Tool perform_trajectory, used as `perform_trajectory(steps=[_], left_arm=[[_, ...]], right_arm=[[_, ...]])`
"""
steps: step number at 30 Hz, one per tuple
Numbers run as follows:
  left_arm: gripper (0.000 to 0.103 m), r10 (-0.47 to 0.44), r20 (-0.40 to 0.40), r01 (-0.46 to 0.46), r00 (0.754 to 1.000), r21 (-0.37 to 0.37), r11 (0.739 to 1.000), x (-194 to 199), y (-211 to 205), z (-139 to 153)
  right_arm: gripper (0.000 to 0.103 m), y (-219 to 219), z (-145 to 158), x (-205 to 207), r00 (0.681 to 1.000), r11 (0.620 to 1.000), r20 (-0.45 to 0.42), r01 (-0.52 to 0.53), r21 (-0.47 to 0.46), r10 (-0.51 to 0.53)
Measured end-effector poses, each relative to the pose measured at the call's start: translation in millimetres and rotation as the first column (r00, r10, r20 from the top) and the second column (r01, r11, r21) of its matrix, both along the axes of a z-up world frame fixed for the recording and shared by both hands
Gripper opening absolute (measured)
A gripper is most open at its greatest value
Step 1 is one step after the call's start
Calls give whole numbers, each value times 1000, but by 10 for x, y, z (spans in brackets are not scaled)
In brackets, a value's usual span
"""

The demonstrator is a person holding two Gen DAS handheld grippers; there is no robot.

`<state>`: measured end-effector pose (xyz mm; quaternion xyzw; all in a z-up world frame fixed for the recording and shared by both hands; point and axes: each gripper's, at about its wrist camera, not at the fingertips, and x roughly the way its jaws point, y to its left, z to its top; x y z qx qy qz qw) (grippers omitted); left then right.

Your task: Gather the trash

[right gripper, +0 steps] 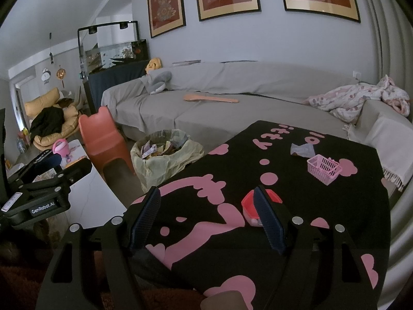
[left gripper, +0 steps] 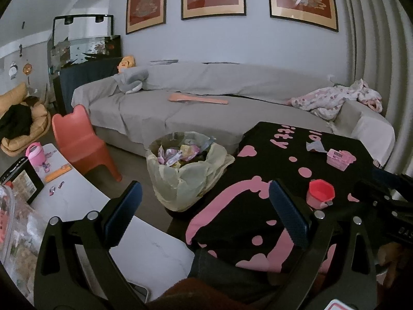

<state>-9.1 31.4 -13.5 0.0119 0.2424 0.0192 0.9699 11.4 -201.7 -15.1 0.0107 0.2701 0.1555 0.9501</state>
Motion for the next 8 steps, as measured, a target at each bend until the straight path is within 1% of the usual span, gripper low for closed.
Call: perform_trajectory(steps=[3,5,6,7,8], left_arm=[[94,-55,-56,55,997,-4,999,166,-72,-38],[94,-150,-109,152,983,7,988,406,-249,-113],[94,-200,-124,203,972,11,979,505,-345,-152],[94,-280,-151,284,948,5,959,668,-483,-224],[94,-366,-179,367,913,-26,930,849,-623,-315]], right_arm=[[70,-34,-10,2,1000,1000,-12,4,-16,-4],[70,-182,-13,67,999,1000,-32,24,-10,-24],[70,-353,-27,151,997,998,-46,58,-3,-58],[71,-487,-49,229,994,996,-52,93,-15,-94],[71,-632,-90,328,988,989,-55,142,-47,-145]])
